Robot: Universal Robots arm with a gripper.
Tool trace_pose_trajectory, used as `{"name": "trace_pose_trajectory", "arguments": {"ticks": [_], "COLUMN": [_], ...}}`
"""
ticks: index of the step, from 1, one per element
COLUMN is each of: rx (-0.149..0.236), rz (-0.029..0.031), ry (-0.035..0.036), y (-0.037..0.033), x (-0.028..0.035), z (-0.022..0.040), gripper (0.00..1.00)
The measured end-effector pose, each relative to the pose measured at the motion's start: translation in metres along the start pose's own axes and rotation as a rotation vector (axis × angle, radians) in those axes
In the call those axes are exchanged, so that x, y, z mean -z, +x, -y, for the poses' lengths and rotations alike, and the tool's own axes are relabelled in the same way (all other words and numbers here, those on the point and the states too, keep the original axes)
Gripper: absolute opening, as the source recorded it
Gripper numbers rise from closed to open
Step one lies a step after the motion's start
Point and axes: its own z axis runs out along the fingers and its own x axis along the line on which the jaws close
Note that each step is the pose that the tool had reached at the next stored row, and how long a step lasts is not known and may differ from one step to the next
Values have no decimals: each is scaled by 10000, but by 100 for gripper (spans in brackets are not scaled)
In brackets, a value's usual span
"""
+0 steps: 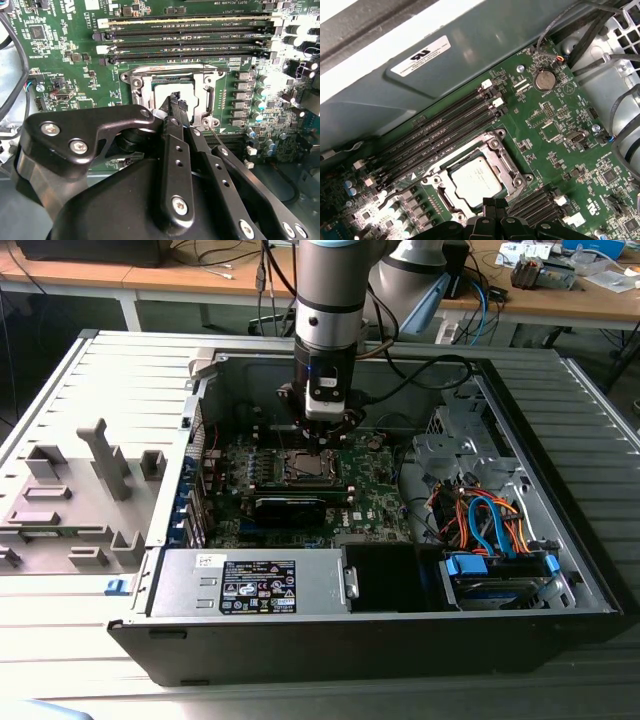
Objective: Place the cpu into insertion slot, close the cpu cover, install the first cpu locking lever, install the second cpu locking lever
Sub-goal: 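Install the first cpu locking lever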
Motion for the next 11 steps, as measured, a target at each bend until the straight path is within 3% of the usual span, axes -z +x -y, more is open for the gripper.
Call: {"name": "trace_pose_trajectory", "arguments": {"ticks": [11], "rx": [169], "rz": [9], "ry": [-3], "y": [0], "x": [0], "z": [0], "gripper": [11]}}
